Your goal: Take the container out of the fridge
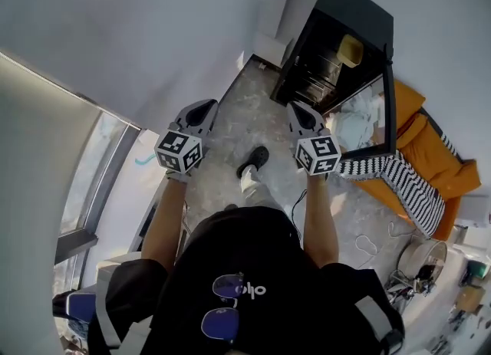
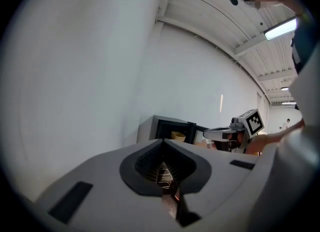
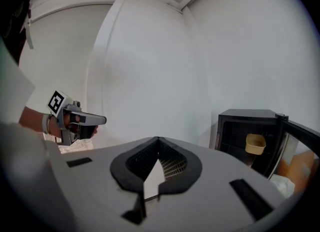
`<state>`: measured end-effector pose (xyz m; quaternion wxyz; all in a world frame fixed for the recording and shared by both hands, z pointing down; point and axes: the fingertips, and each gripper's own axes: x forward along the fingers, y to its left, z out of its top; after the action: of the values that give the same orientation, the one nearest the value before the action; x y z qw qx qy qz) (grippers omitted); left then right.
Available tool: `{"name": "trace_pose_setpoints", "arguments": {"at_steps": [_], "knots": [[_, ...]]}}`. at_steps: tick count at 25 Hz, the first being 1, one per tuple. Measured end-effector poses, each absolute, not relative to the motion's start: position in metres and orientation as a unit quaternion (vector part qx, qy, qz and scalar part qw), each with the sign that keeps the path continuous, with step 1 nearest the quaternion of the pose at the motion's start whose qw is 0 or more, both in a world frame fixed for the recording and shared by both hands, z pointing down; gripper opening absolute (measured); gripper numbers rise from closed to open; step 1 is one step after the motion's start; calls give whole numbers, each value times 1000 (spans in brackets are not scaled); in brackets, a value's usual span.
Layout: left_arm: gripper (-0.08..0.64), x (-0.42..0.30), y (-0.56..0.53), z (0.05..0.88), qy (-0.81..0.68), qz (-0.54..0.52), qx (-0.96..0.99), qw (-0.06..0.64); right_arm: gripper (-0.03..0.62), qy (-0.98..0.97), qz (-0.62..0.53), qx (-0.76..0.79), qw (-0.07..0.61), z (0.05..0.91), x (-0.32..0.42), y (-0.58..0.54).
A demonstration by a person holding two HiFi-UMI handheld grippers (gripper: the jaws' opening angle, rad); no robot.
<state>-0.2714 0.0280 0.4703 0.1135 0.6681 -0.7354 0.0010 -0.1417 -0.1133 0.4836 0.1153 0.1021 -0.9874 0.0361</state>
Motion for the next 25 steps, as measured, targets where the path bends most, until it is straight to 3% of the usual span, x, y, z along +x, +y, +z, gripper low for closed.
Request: {"name": "trace_pose_setpoints", "arguments": {"at_steps": [13,25], "knots": [[5,-351,-150,464,-712,7,691,122,8,-983,48,137,113,474,-211,-283],[5,-378,-257,474,-692,20,711,122,8,-977,60,174,106,486,-222,-382]]}}
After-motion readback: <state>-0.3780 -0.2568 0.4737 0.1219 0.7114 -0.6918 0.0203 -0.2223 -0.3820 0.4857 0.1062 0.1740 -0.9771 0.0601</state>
